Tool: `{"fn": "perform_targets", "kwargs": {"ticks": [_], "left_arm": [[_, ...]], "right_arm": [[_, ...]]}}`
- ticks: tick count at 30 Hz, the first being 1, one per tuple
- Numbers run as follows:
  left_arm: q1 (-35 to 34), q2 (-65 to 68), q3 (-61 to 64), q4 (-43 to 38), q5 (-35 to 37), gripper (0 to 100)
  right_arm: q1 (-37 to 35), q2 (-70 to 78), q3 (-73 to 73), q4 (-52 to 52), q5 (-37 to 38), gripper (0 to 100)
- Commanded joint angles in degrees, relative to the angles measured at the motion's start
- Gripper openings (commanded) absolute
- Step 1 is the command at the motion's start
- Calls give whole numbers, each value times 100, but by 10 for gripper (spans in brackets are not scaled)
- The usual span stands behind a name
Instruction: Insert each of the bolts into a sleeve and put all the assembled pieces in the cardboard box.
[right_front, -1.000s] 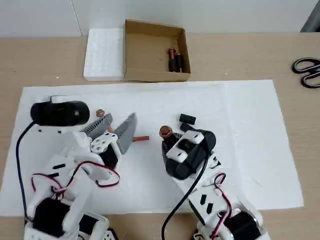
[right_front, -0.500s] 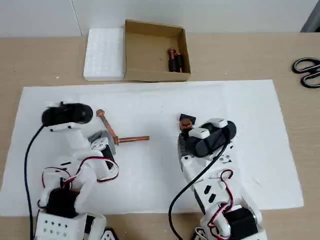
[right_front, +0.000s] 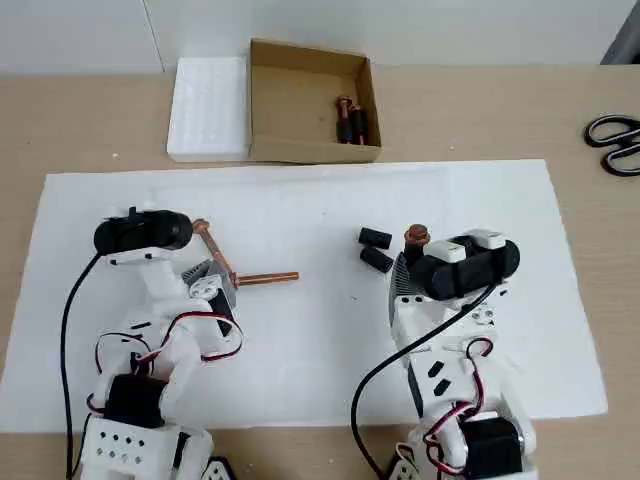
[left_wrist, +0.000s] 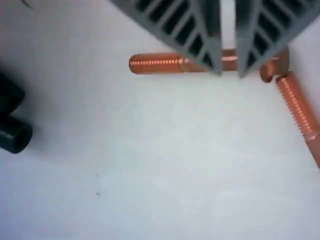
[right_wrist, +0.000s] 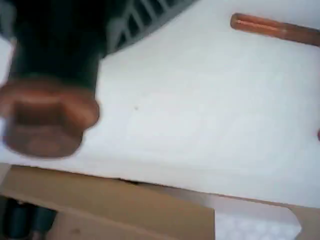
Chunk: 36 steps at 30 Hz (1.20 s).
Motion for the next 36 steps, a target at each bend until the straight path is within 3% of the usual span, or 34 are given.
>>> {"fn": "perform_targets", "kwargs": {"ticks": [1,13,18,36], "left_arm": [[-18,35,66,-79,-53,6],[-18,18,321,-97,-97,6],[-26,9,321,-88,-475,6],[-26,9,321,-79,-475,6]], "right_arm": [[48,268,-695,-189,-62,3],[48,3688,-3200,-505,-255,3],[48,4629,-3631,-857,-448,3],[57,8127,-5758,-1684,-440,3]]}}
